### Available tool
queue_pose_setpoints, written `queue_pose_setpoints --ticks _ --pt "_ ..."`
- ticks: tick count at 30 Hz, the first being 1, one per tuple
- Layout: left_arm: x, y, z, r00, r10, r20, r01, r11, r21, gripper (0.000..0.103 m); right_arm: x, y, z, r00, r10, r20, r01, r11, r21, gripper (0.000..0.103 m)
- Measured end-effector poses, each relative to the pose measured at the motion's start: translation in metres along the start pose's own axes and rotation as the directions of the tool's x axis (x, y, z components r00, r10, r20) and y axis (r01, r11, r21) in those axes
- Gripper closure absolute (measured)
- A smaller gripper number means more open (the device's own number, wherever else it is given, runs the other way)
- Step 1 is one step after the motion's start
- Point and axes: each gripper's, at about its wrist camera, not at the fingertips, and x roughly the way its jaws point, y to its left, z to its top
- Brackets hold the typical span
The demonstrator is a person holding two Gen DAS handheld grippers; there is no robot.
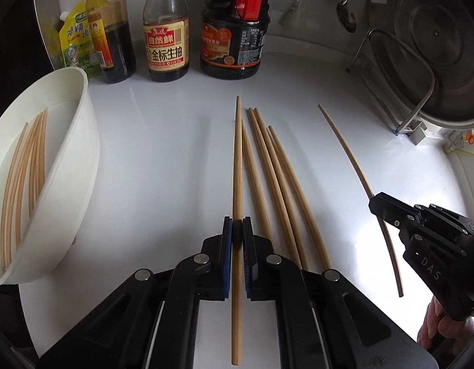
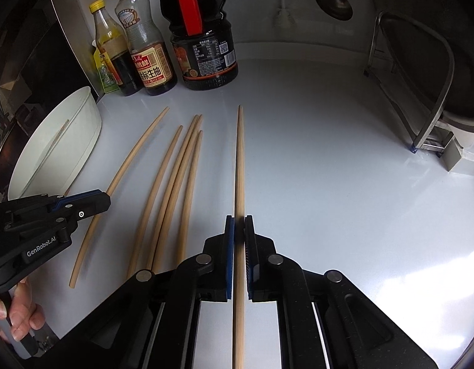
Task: Organize utensils
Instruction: 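Carry the left tool's chopstick into the basin while the right tool carries its own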
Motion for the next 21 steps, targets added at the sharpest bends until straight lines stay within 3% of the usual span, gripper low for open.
queue_pose_setpoints --ticks 6,11,21 --pt "-0.043 0.028 0.015 0.997 0.008 0.076 -0.009 1.000 0.006 0.096 -0.032 0.027 0.022 0.998 0.012 0.061 -0.011 1.000 -0.013 0.097" --pt "-0.077 0.074 0.027 0.990 0.068 0.121 -0.065 0.998 -0.023 0.096 -0.045 0.074 0.055 0.992 0.074 0.105 -0.070 0.996 -0.049 0.097" --pt "-0.103 0.193 0.037 0.972 0.206 0.117 -0.189 0.972 -0.140 0.096 -0.011 0.208 0.117 0.961 0.256 0.107 -0.235 0.956 -0.174 0.097"
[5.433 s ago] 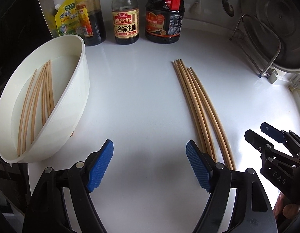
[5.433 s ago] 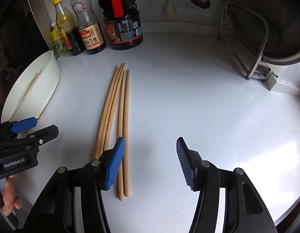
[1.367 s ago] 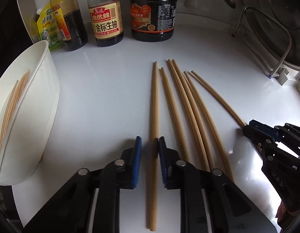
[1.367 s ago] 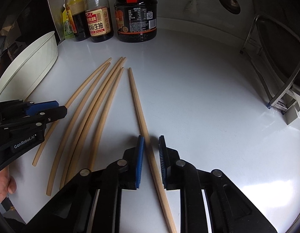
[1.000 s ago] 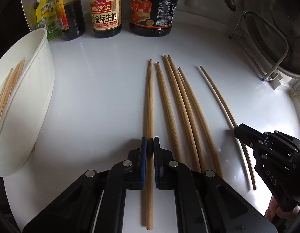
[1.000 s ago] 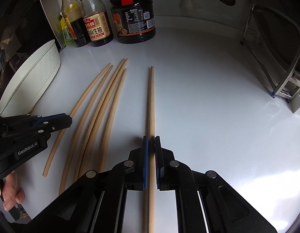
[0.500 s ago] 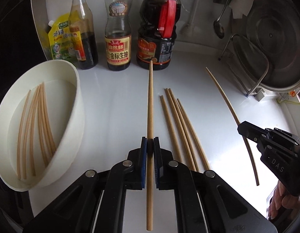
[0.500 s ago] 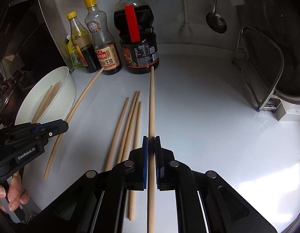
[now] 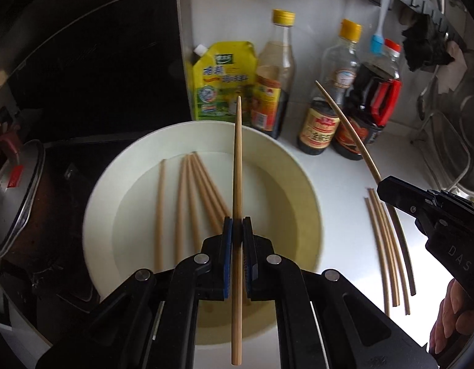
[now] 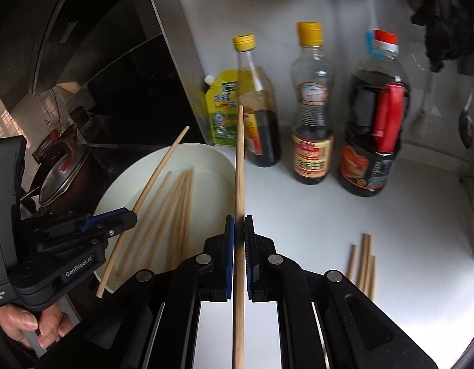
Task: Organize utensils
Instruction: 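Carry the left tool's chopstick into the basin while the right tool carries its own, then open the left tool to release its chopstick in the basin while the right tool releases its own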
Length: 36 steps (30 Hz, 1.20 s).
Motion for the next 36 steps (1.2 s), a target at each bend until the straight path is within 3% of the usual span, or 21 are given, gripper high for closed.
queue_pose_setpoints --ticks 9,19,28,29,31,36 --pt "0.029 0.064 0.002 0.998 0.043 -0.049 -0.047 0.996 -0.078 0.096 0.077 0.061 0.012 0.991 0.066 -0.116 -0.071 0.997 -0.037 0.097" --pt "0.065 0.080 -0.001 0.993 0.021 -0.114 -0.032 0.995 -0.097 0.096 0.124 0.069 0.008 0.973 0.044 -0.227 -0.052 0.998 -0.030 0.097" --pt "0.081 0.080 -0.005 0.988 0.002 -0.153 -0.018 0.995 -0.103 0.095 0.132 0.066 0.008 0.968 0.031 -0.248 -0.037 0.999 -0.021 0.095" --pt "0.079 0.080 -0.006 0.989 0.004 -0.150 -0.020 0.995 -0.102 0.093 0.130 0.065 0.008 0.968 0.037 -0.246 -0.043 0.999 -0.017 0.092" --pt "0.076 0.081 -0.006 0.990 0.007 -0.139 -0.021 0.994 -0.105 0.076 0.126 0.065 0.009 0.972 0.027 -0.234 -0.033 0.999 -0.021 0.086" --pt "0.061 0.084 -0.006 0.994 0.027 -0.103 -0.039 0.992 -0.120 0.055 0.114 0.066 0.007 0.977 0.014 -0.212 -0.020 0.999 -0.025 0.083"
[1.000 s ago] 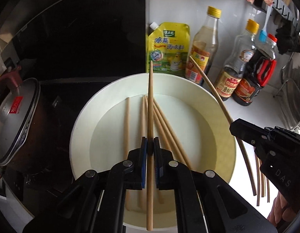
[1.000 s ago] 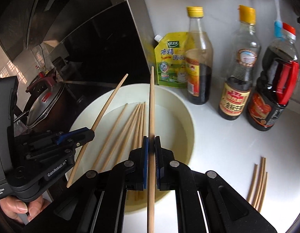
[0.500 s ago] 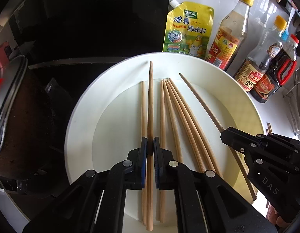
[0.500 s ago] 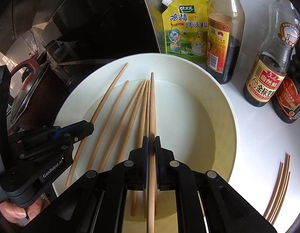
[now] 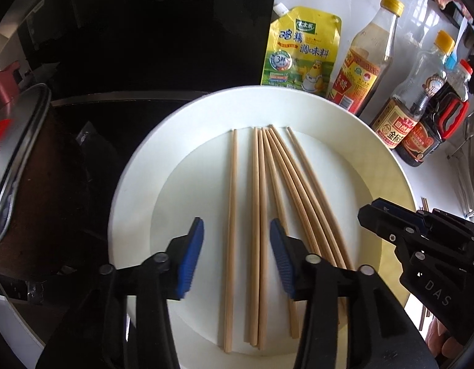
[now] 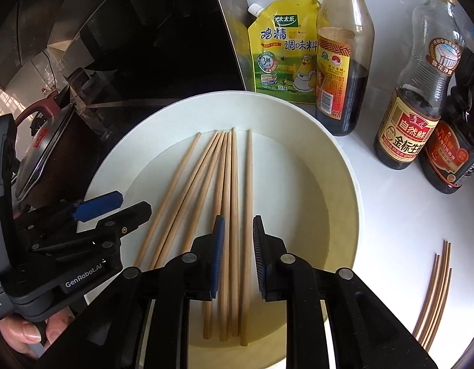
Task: Organize utensils
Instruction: 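Open the left tool to release its chopstick in the basin while the right tool releases its own, then move both open tools back to the remaining chopsticks on the counter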
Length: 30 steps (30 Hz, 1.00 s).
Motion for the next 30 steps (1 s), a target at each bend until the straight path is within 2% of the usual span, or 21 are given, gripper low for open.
queue_pose_setpoints --ticks 3,18,21,30 --pt "-0.010 0.002 -0.003 1.000 0.004 0.018 -0.004 1.000 -0.005 0.048 -0.008 0.002 -0.004 1.000 -0.008 0.014 0.008 1.000 -0.002 0.079" --pt "-0.049 -0.017 -0.029 0.999 -0.007 0.053 0.006 1.000 0.018 0.044 -0.053 0.004 -0.035 0.997 -0.038 0.065 0.038 0.999 0.003 0.078" --pt "-0.056 -0.026 -0.034 0.998 -0.009 0.061 0.008 1.000 0.027 0.039 -0.064 -0.001 -0.045 0.997 -0.044 0.070 0.043 0.999 0.015 0.075" --pt "-0.069 -0.065 -0.054 0.998 -0.047 0.047 0.043 0.996 0.077 0.037 -0.102 -0.033 -0.082 0.993 -0.086 0.086 0.080 0.994 0.068 0.067"
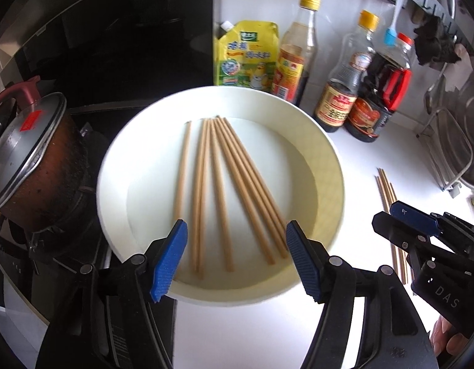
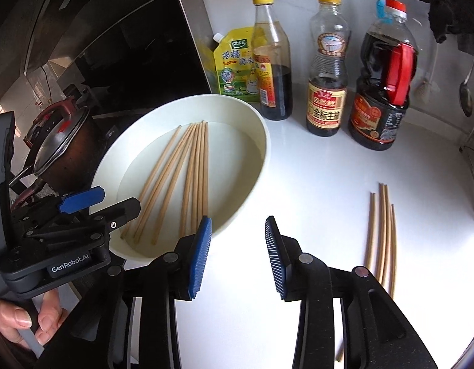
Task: Organize utensils
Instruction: 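Move both open tools back to the remaining chopsticks on the counter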
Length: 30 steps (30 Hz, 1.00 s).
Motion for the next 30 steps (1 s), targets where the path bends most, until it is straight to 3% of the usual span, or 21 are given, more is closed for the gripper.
queue_pose_setpoints --ticks 6,17,24,30 --pt "-0.003 -0.038 -0.013 0.999 -0.041 -0.011 0.041 0.998 0.040 0.036 -0.024 -0.041 -0.029 0.998 -0.056 0.006 0.056 0.998 0.025 0.061" --pt "-0.007 -0.122 -0.025 0.991 -0.135 -0.010 0.136 0.984 0.115 0.030 -0.058 -0.130 -0.083 0.982 -0.188 -0.016 0.188 0.976 0.110 0.060" --pt "0.010 -0.168 -0.033 0.987 -0.153 -0.039 0.157 0.977 0.147 0.029 -0.050 -0.168 -0.102 0.967 -0.251 -0.046 0.255 0.962 0.094 0.059" --pt "0.035 -0.188 -0.041 0.991 -0.123 -0.057 0.130 0.981 0.143 0.024 -0.024 -0.185 -0.109 0.971 -0.227 -0.077 0.233 0.970 0.076 0.059"
